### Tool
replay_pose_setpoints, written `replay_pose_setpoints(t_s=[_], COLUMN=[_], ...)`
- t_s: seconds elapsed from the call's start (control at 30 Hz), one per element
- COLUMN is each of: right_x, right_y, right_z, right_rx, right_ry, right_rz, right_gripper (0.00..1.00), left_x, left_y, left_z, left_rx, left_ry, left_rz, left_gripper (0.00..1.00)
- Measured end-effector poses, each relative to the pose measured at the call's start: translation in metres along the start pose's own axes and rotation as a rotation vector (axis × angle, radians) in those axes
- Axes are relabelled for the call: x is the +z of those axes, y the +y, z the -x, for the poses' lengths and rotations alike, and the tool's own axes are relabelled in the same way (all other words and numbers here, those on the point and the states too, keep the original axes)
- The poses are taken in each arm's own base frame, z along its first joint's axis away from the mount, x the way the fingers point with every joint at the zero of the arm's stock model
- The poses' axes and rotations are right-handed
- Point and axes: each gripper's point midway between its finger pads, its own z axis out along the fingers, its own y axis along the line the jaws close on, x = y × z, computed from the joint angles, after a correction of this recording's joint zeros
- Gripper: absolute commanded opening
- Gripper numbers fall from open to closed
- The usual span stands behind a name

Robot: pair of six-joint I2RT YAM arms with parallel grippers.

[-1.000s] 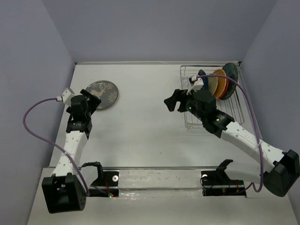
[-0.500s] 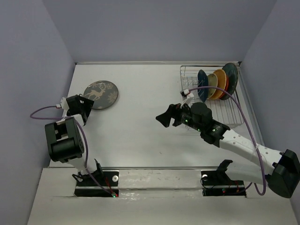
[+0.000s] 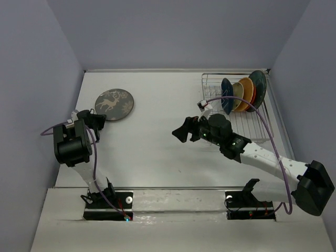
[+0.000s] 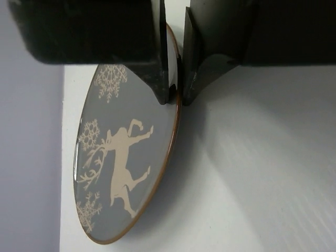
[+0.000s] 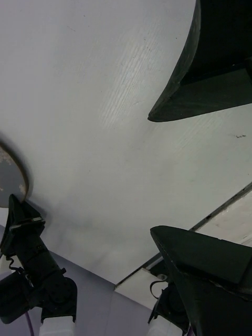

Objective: Load the plates into the dish rack

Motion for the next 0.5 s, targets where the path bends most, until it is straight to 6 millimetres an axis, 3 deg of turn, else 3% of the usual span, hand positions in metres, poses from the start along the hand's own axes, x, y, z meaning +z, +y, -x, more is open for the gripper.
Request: replay_pose_setpoints(t_s=[0.23, 0.37, 0.5], right_x=[0.011, 0.029, 0.044], right_y=[-0.002, 0.005, 0.008], right_z=[-0.011, -0.012, -0.019], right_rx=[0.010, 0.014, 0.027], right_ry=[0.049, 0.092, 0.141], right_rz=[0.000, 0.027, 0.046], right_gripper=[0.87, 0.88, 0.90], left_x=[-0.017, -0.041, -0.067], left_y=[-0.008, 0.002, -0.005], left_z=[-0.004, -0.020, -0.032], left_rx=[-0.095, -0.126, -0.104], left_ry=[-0.022, -0.007, 0.008], left_rz=[-0.109, -0.112, -0.145], left_gripper=[0.06, 0.06, 0.06])
